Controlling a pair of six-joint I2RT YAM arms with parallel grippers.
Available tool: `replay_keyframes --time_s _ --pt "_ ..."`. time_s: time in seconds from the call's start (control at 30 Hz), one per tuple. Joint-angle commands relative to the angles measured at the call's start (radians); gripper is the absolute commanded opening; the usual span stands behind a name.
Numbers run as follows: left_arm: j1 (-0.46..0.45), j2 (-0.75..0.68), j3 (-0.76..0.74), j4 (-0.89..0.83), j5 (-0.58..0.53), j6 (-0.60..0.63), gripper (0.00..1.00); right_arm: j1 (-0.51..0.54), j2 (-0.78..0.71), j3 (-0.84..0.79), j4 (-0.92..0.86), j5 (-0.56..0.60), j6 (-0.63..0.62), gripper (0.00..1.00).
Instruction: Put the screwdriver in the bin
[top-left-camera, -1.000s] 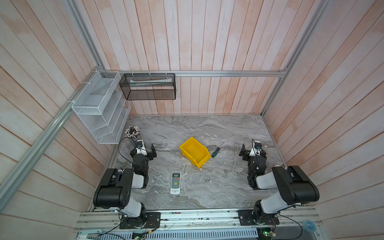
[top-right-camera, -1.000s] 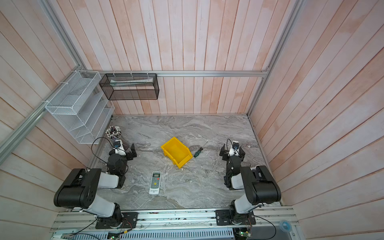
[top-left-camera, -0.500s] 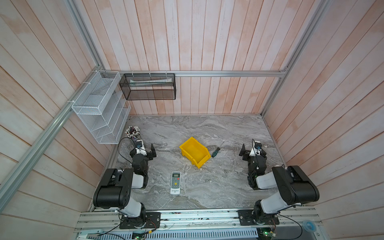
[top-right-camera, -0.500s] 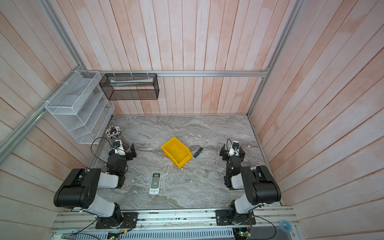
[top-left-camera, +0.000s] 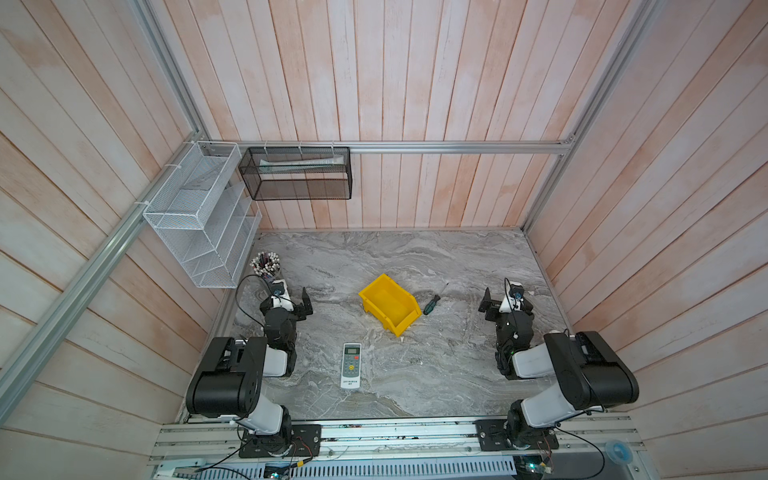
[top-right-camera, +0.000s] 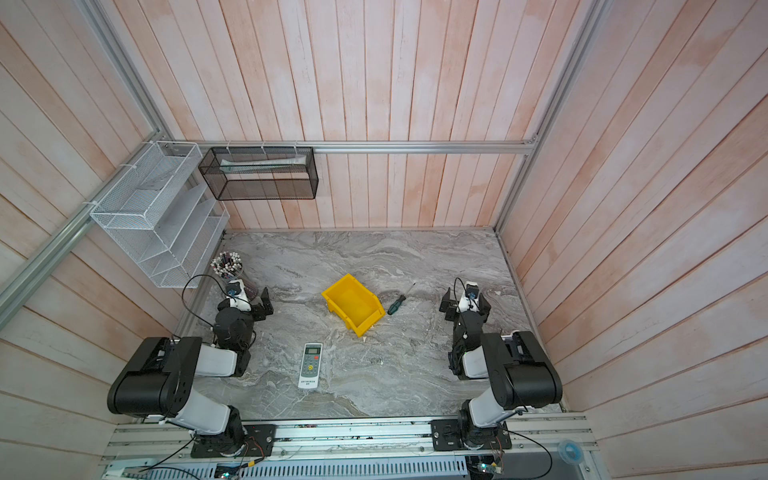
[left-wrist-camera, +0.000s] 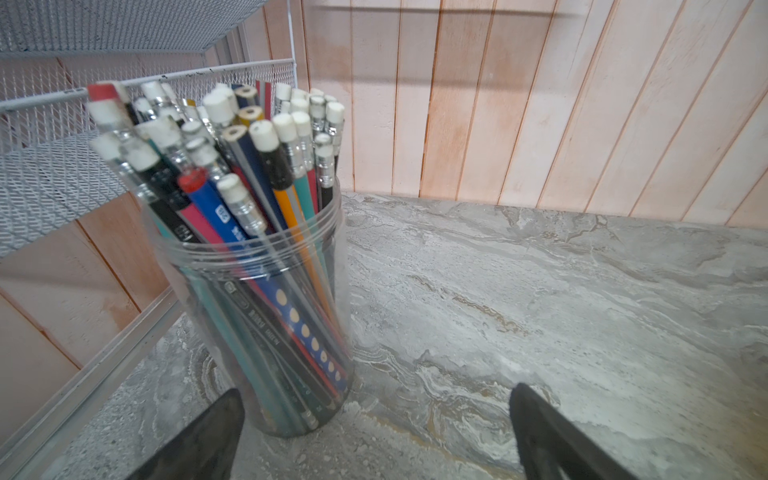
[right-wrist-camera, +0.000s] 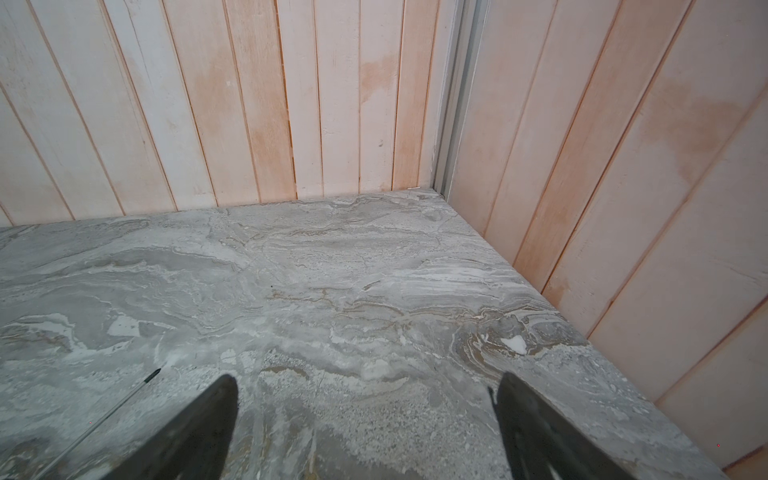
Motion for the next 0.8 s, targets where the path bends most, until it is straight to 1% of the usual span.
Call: replay_keyframes --time_s 0.0,0.03,0.1,0.17,0.2,0.27,0.3,0.33,0.37,0.4,0.47,0.53,0.6,0.63,0.7,0.77 --pt "0.004 -0.016 0.016 -0.001 0.009 -0.009 1.00 -0.002 -0.005 0.013 0.009 0.001 -0.004 0.98" --pt "0.003 -0.024 0.015 0.007 -0.013 -0.015 1.00 0.005 -0.016 0.019 -0.005 0.040 0.000 0.98" --pt "0.004 -0.094 0.012 -0.056 -0.032 -0.023 1.00 0.013 -0.094 0.036 -0.113 0.102 0.021 0.98" --pt "-0.007 -0.181 -0.012 -0.098 -0.049 -0.023 1.00 0.017 -0.152 0.015 -0.127 0.156 0.039 0.98" --pt "-0.026 -0.236 -0.021 -0.131 -0.087 -0.020 1.00 0.020 -0.176 -0.004 -0.109 0.182 0.041 0.98" --pt "-0.066 -0.352 -0.015 -0.251 -0.135 -0.035 1.00 0.031 -0.239 -0.019 -0.126 0.229 0.049 0.98" --pt "-0.082 -0.408 -0.006 -0.322 -0.133 -0.068 1.00 0.039 -0.282 -0.019 -0.156 0.288 0.064 0.98" --pt "-0.094 -0.463 0.002 -0.377 -0.129 -0.105 1.00 0.044 -0.319 -0.007 -0.209 0.340 0.116 0.98" --pt "-0.106 -0.518 0.016 -0.440 -0.111 -0.148 1.00 0.044 -0.365 0.026 -0.335 0.406 0.223 0.98" --pt "-0.114 -0.565 0.030 -0.494 -0.080 -0.190 1.00 0.041 -0.408 0.075 -0.494 0.426 0.308 0.99" --pt "-0.136 -0.634 0.048 -0.557 -0.026 -0.256 1.00 0.038 -0.466 0.160 -0.705 0.375 0.332 0.99" --pt "-0.175 -0.674 0.062 -0.571 0.018 -0.286 1.00 0.037 -0.491 0.217 -0.825 0.315 0.347 0.99" --pt "-0.252 -0.669 0.094 -0.576 0.042 -0.265 1.00 0.040 -0.504 0.278 -0.963 0.194 0.356 0.99" --pt "-0.292 -0.653 0.118 -0.589 0.046 -0.247 1.00 0.046 -0.504 0.302 -1.002 0.148 0.359 0.99" --pt "-0.384 -0.589 0.185 -0.621 0.050 -0.196 1.00 0.064 -0.488 0.354 -1.103 0.055 0.389 1.00" --pt "-0.470 -0.515 0.245 -0.618 0.041 -0.130 1.00 0.089 -0.452 0.408 -1.200 -0.009 0.428 0.99"
